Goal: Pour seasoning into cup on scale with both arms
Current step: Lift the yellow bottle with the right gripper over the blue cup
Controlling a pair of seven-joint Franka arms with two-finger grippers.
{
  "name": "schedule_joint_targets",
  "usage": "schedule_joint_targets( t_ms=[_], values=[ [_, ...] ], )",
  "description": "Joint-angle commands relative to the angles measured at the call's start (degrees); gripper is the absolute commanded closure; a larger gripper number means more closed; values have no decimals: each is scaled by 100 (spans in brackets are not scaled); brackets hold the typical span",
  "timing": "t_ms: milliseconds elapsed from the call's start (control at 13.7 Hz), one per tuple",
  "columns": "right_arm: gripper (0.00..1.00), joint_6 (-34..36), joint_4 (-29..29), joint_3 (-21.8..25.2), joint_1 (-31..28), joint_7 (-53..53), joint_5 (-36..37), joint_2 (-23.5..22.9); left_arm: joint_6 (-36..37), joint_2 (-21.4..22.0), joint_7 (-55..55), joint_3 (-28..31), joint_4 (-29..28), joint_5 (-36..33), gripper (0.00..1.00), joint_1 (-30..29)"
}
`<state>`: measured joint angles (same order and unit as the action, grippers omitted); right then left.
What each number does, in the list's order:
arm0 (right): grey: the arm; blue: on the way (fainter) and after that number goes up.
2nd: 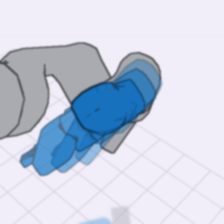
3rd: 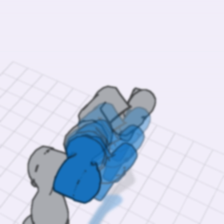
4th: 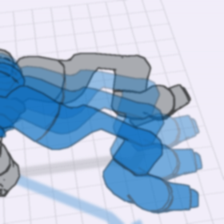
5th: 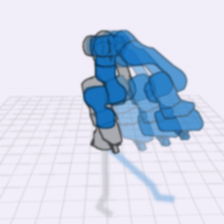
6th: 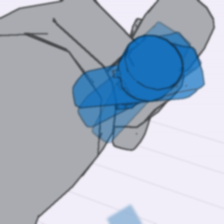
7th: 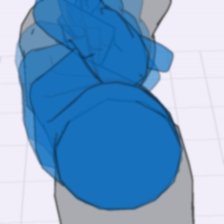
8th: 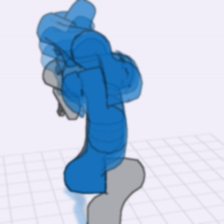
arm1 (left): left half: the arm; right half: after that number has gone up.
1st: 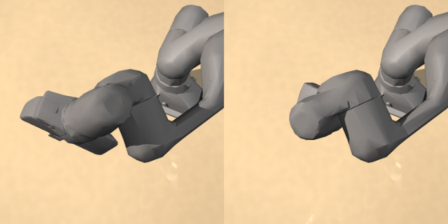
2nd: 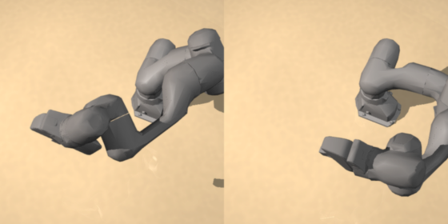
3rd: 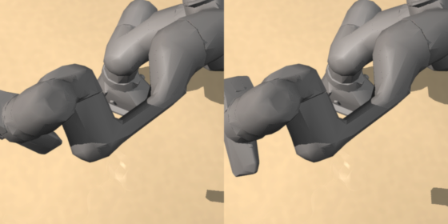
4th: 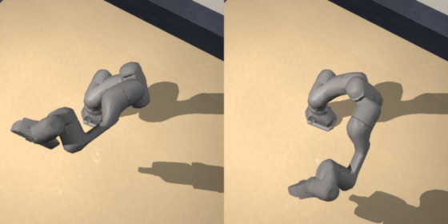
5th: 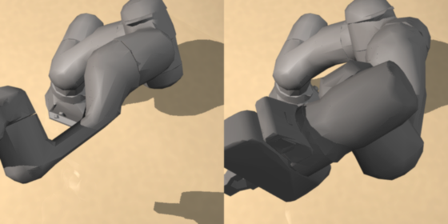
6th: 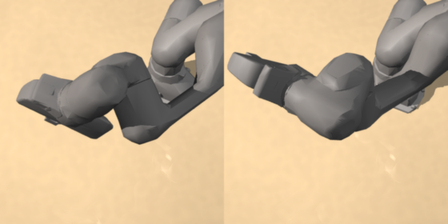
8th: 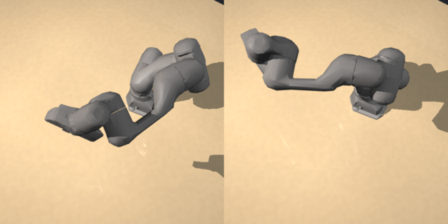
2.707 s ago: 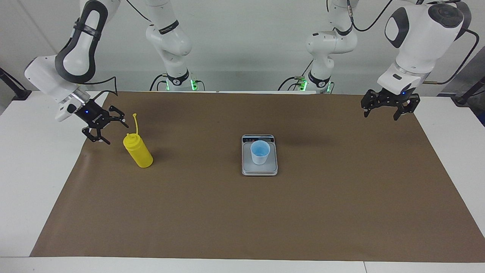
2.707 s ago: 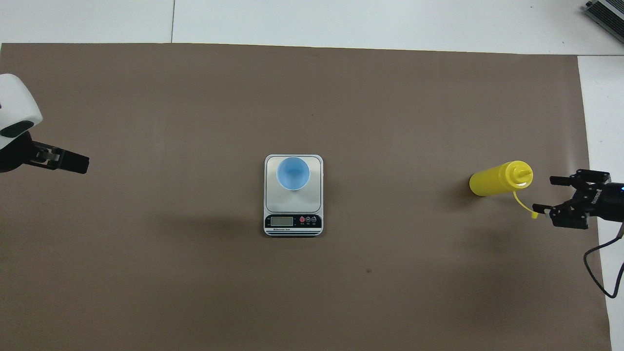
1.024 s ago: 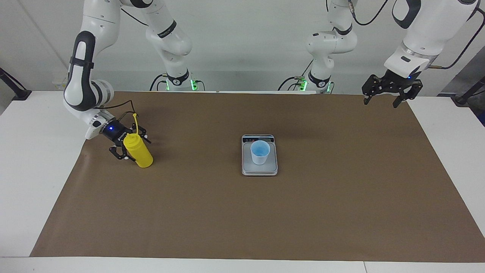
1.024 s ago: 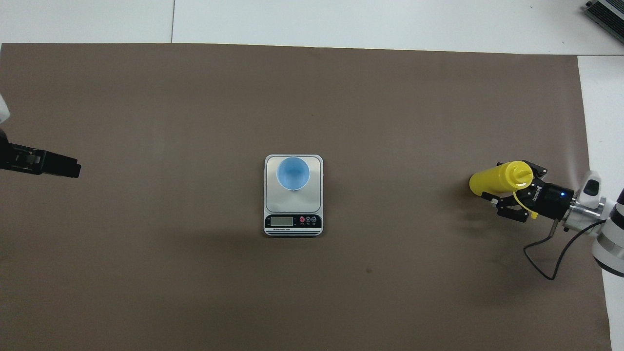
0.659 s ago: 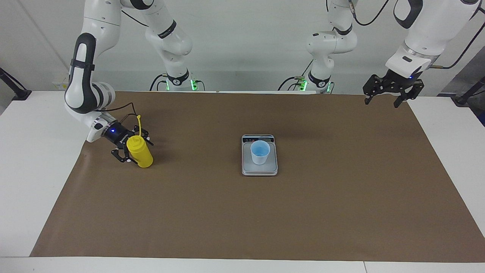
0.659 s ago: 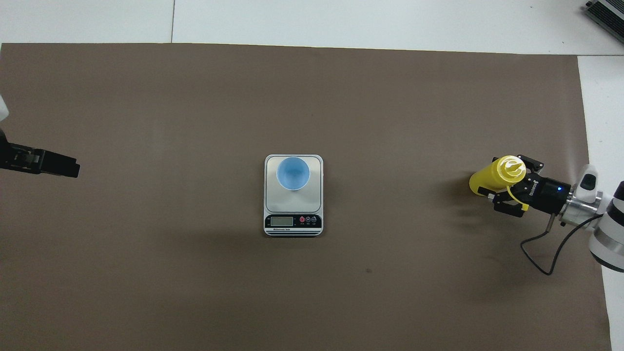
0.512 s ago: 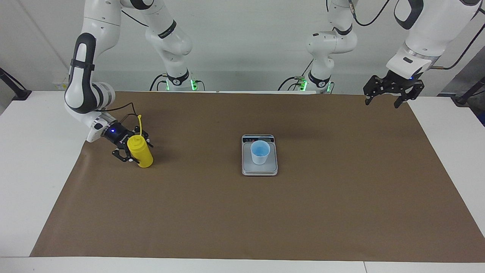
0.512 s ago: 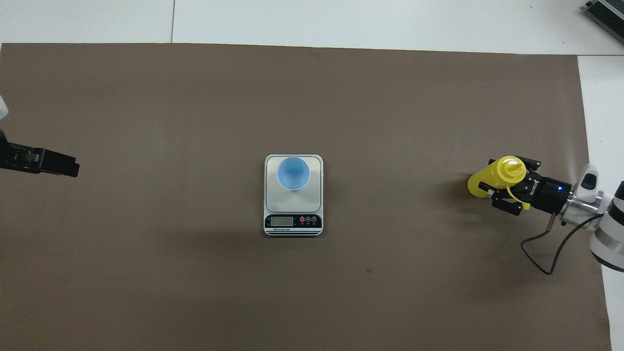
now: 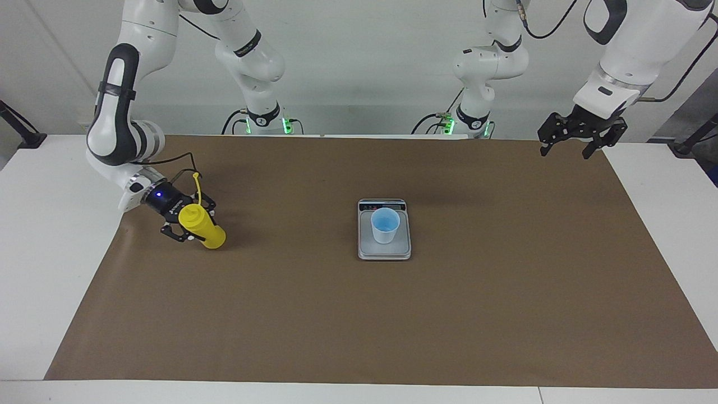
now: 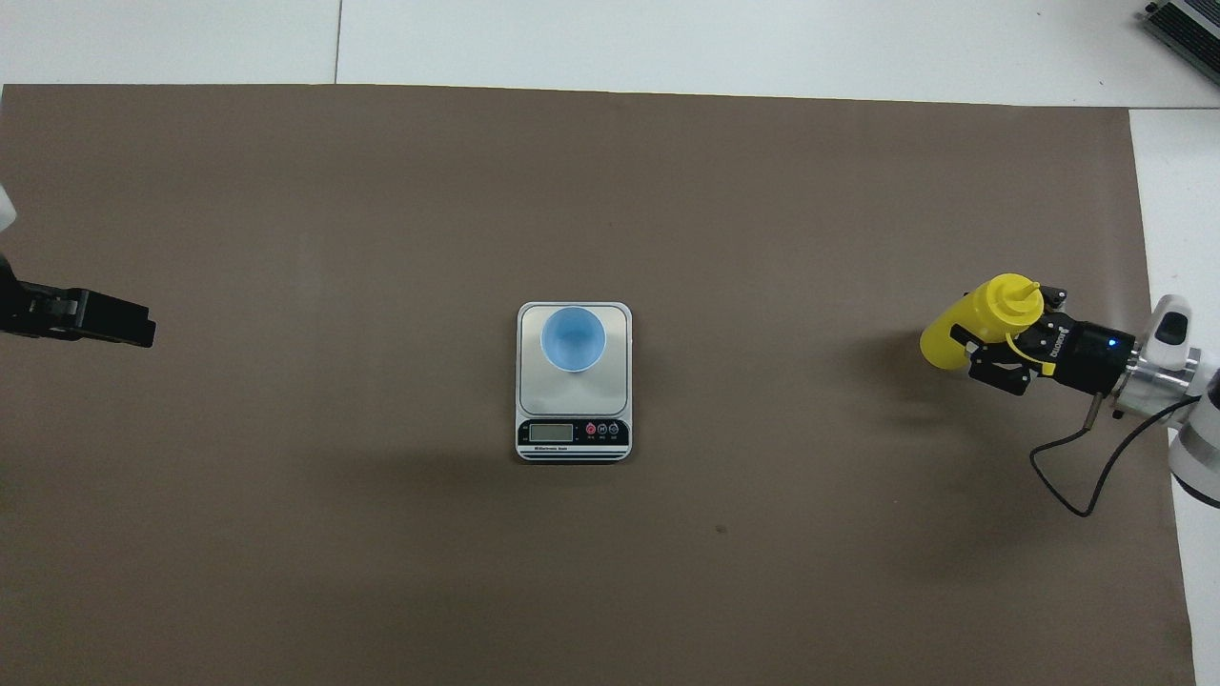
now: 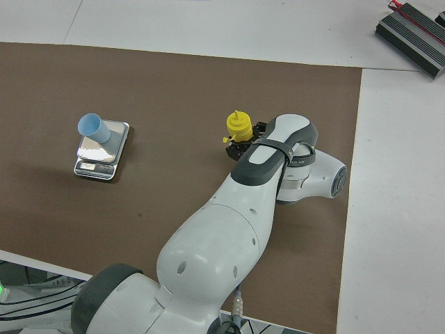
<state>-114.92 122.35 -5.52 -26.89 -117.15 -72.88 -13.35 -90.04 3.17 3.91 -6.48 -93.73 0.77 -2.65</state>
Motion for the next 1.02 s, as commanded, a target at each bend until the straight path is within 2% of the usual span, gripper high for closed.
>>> schedule_joint_targets(
  t_ms=[0, 146, 293, 512, 951],
  values=[
    [91, 75, -561, -37, 157, 1051, 807, 192, 109, 218, -346, -55, -144, 64, 0, 10],
    [91, 92, -826, -37, 298, 1675, 1178, 297, 48, 420, -338, -55, -400, 64, 0, 10],
    [91, 84, -826, -29, 500, 2238, 1459, 552, 74, 421, -260, -64, -391, 64, 0, 10],
    [91, 92, -958, -72, 693, 3249, 2337, 825, 30, 412, -259, -64, -374, 64, 0, 10],
    [91, -319, -1213, -81, 1782, 4752, 3199, 1080, 83, 359, -154, -55, -163, 20, 0, -8]
  ],
)
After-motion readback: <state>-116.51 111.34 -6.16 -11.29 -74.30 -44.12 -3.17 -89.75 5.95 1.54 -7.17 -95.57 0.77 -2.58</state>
